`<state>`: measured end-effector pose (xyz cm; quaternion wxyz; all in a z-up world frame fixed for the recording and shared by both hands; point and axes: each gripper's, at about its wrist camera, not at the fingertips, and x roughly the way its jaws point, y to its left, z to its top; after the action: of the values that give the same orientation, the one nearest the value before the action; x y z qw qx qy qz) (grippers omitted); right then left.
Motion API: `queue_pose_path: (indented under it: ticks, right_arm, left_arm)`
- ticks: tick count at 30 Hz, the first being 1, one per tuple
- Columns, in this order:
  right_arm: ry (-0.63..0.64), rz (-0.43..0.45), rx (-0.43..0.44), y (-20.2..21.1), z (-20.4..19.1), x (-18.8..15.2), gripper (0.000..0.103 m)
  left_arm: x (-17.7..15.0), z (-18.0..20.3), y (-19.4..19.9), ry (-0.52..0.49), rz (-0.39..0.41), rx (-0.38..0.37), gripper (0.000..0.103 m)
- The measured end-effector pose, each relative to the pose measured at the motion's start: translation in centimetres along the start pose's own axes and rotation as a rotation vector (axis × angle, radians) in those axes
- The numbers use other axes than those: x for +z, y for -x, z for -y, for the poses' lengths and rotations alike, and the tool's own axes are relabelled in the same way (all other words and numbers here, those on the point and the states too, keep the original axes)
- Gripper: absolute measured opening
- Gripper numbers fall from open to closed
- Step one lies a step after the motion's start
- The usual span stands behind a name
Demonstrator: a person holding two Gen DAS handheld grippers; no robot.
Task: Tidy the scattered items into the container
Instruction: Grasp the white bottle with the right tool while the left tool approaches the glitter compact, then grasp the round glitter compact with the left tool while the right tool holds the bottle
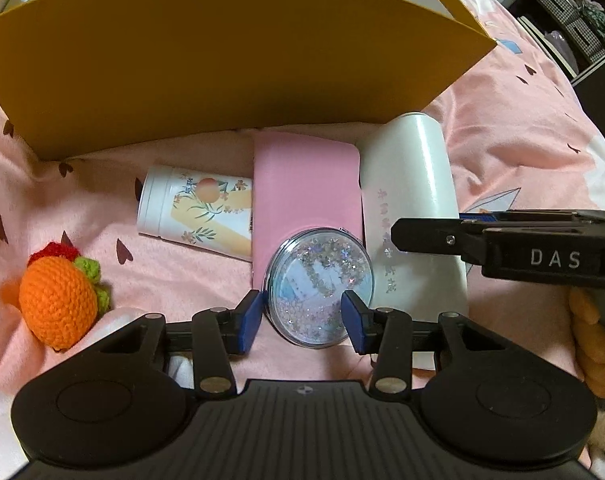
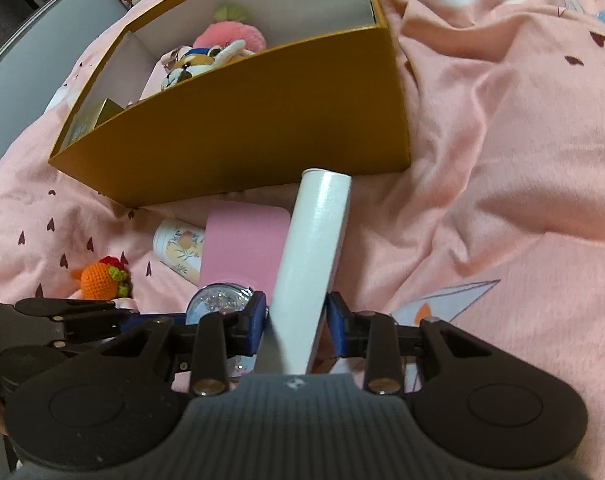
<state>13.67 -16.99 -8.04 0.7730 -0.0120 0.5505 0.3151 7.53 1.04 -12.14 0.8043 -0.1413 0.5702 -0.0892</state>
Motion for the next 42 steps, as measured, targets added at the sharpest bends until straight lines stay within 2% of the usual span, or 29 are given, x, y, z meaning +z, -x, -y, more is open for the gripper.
queue_pose_path:
  ticks: [4,8,11,14,16,20,25,42]
  right_arm:
    - [0.0,-0.004,0.0,-0.2,0.1,0.0,0.036]
    - [0.001,-0.004,-0.002,-0.3,0.2,-0.1,0.036]
    - [0.005,-0.002,-0.004,-0.3,0.2,-0.2,0.036]
    - [0.011,-0.003,-0.006,-0.3,0.3,-0.2,0.036]
    - [0.013,-0.003,-0.006,-0.2,0.4,-0.2,0.036]
    - [0.013,-0.002,-0.007,-0.2,0.3,-0.2,0.036]
    - [0.029,-0.005,-0.011,-0.2,0.1,-0.3,0.039]
    - [0.028,0.023,0.008,2.0,0.3,-0.4,0.035]
  left_arm:
    - [-0.2,0.7,0.9,-0.03,0.046,0.022,0.041]
    - [-0.2,1.5,2.2,-0.066,0.109,0.009,0.041]
    - [-0.2,2.0,2.6,-0.079,0.135,0.0,0.036]
    - [-0.1,2.1,2.9,-0.078,0.15,-0.034,0.028]
    - [-0.1,2.4,2.9,-0.088,0.149,-0.066,0.019]
    - [-0.2,2.8,2.0,-0.094,0.111,-0.045,0.018]
    - [-0.3,2.8,1.2,-0.086,0.095,-0.058,0.017]
    - [-0.4,1.5,2.6,-0.026,0.146,-0.132,0.015]
